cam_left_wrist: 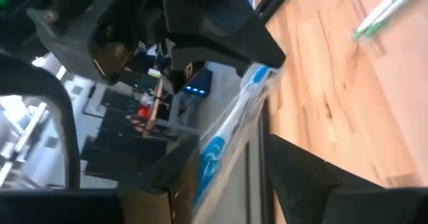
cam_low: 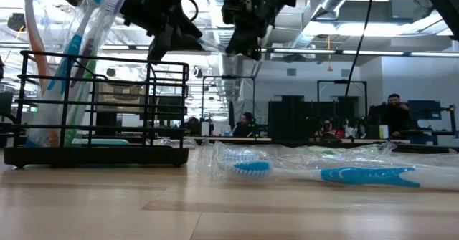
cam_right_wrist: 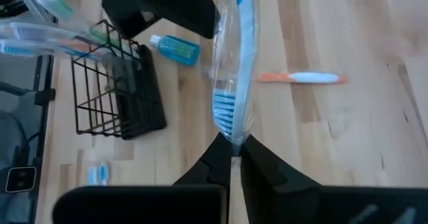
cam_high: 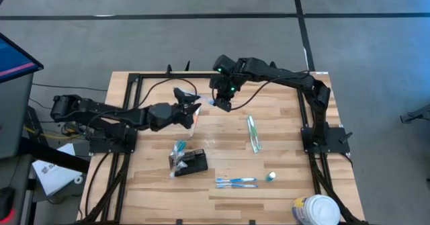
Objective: Pick & Place toothbrushing station
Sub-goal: Put the white blue toothbrush into the black toothbrush rack
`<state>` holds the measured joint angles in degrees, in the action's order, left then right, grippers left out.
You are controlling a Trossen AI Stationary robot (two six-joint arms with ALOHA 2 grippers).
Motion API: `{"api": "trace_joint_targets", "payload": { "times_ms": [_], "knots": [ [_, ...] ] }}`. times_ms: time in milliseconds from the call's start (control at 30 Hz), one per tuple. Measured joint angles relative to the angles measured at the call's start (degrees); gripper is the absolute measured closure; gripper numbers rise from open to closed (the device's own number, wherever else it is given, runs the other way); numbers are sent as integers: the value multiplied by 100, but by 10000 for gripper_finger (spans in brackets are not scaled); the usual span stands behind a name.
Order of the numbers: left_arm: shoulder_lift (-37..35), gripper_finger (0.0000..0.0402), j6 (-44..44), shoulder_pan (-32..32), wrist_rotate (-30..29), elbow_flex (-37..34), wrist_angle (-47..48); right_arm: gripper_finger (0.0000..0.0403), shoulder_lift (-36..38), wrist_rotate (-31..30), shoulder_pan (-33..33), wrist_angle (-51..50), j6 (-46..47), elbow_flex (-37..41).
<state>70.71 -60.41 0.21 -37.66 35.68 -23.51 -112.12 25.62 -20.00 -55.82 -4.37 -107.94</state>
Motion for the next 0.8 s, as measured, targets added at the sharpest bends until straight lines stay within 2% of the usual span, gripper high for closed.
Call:
{"api": "trace_joint_targets", "payload": {
  "times_ms": [267, 433, 600, 800],
  "knots": [
    [-3, 228, -849, -272, -9, 0, -67, 394, 0, 136, 135, 262, 182, 0],
    [-3, 245, -1167, -346, -9, 0, -100, 394, 0, 424, 134, 609, 415, 0],
    [-6, 266, -1183, -343, -107, 0, -119, 395, 0, 463, 168, 898, 645, 0],
    [-6, 290, -1614, -341, -545, 0, -164, 395, -2, 512, 246, 1025, 663, 0]
  ]
}}
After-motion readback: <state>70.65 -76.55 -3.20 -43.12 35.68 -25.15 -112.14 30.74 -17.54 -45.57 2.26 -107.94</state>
